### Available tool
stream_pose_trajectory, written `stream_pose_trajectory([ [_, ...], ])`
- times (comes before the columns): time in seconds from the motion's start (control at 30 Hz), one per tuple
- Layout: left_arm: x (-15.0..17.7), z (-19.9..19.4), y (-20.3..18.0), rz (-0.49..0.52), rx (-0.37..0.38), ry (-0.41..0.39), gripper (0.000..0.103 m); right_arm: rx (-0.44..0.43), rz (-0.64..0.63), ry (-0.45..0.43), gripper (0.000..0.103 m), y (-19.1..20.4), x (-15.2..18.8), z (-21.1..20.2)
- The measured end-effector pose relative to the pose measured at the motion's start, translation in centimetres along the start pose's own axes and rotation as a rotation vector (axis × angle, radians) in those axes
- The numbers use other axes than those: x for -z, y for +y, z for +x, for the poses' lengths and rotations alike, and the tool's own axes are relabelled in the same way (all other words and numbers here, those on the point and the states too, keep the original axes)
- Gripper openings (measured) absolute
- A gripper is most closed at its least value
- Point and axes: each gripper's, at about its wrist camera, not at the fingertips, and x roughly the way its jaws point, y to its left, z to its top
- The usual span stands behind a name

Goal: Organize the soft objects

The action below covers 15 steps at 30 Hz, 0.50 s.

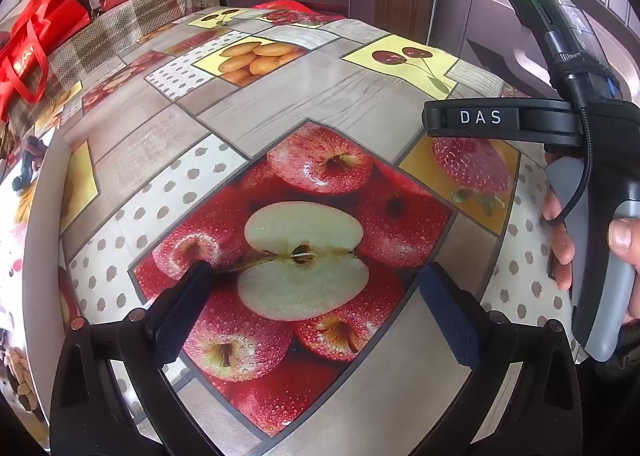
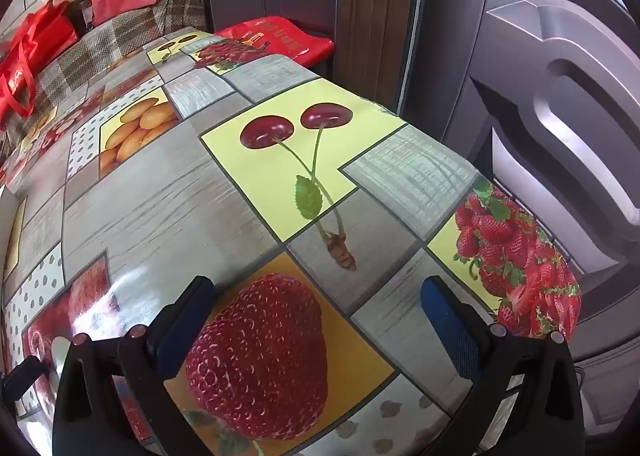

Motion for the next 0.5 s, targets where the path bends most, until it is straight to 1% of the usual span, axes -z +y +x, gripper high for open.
stream_pose_trajectory([
  [0.3,0.00,0.01,0.03,-0.005,0.007,0.002,0.102,-0.006,-0.012,-0.009,0.103,0.72,-0.04,0.12],
  [0.5,0.00,0.01,0.04,-0.006,0.008,0.002,0.102,-0.034,-0.029,-0.010,0.103,0.66,0.24,-0.05],
])
